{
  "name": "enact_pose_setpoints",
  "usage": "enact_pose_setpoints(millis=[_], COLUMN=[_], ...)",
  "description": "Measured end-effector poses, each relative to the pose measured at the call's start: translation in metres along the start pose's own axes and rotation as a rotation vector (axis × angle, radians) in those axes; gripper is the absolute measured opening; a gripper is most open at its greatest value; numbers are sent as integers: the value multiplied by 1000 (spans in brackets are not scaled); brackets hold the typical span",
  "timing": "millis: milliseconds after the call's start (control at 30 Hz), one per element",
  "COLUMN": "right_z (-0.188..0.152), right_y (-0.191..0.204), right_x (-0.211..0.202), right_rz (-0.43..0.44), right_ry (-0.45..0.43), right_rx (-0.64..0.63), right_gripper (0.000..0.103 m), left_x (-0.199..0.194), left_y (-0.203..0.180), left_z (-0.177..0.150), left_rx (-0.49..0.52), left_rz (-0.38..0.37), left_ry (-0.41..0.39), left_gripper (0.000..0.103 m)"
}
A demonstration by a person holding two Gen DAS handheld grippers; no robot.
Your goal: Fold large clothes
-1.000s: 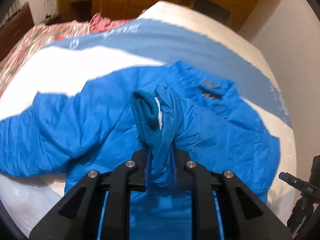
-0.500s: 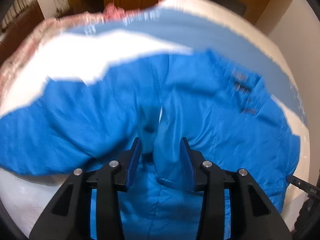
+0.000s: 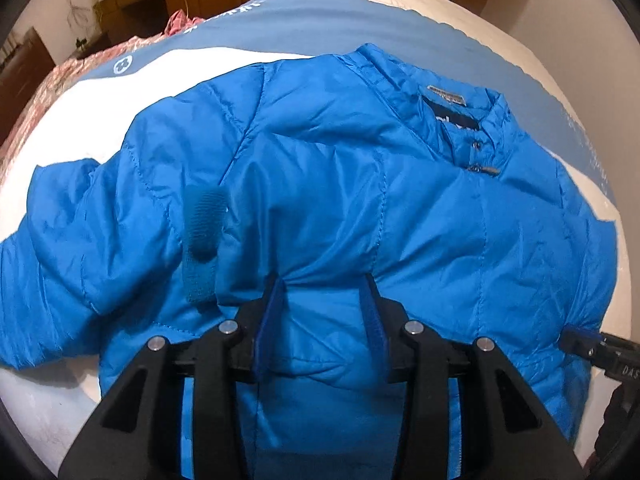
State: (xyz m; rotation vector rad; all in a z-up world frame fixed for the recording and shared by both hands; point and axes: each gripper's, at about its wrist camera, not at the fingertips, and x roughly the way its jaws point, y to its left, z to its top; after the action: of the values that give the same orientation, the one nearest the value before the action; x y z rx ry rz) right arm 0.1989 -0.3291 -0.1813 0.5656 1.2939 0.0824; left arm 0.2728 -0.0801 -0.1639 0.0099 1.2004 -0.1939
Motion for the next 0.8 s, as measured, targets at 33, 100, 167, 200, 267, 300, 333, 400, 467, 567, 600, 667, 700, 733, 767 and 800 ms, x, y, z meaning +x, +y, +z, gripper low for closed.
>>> enact_pose_setpoints(millis=[33, 100, 167, 200, 267, 300, 333, 400, 467, 567, 600, 667, 700, 733, 767, 800], right_z=[0, -1, 0, 0, -6, -9, -15, -25, -38, -52, -54, -60, -62, -63, -64, -66], right_y=[0, 1, 1, 1, 10, 15, 22, 33, 45, 61, 65, 75, 79, 83, 87, 88], right_x=[1, 0, -5, -11, -34, -43, -55, -67, -76, -78, -77, -72, -69, -66, -62, -59], right_rz=[-6, -22, -31, -32, 9, 27, 42, 45, 41, 51, 54, 55, 50, 43, 36, 32], right_ry=[-5, -2, 7, 3, -51, -70, -85, -97, -109, -111, -109, -100, -97, -93, -85, -79], right_rx=[2, 0, 11, 20, 16, 7, -2, -17, -39, -55, -58, -73, -80, -87, -90, -87], right_gripper=[38, 38, 38, 39, 43, 45, 46, 48, 50, 50, 50, 50, 50, 50, 50, 50], left_x=[1, 1, -6, -13, -35, -48, -67, -87, -109, -130, -137, -149, -154, -158, -161, -164], left_y=[-2, -2, 3, 10, 26, 35, 54, 83, 133, 212, 237, 292, 319, 346, 368, 385], left_z=[-1, -1, 1, 1, -3, -6, -13, -25, -47, -82, -93, -118, -131, -143, -153, -161], left_rx=[11, 7, -8, -18, -58, -76, -106, -146, -224, -374, -418, -519, -583, -655, -714, -763], left_rz=[5, -4, -30, -48, -96, -110, -122, -114, -60, 18, 58, 137, 160, 168, 169, 174], left_ry=[-4, -5, -2, -1, -26, -49, -77, -106, -128, -130, -132, -138, -136, -139, -145, -149], left_gripper=[39, 39, 39, 39, 40, 43, 45, 47, 48, 48, 48, 48, 48, 49, 49, 49])
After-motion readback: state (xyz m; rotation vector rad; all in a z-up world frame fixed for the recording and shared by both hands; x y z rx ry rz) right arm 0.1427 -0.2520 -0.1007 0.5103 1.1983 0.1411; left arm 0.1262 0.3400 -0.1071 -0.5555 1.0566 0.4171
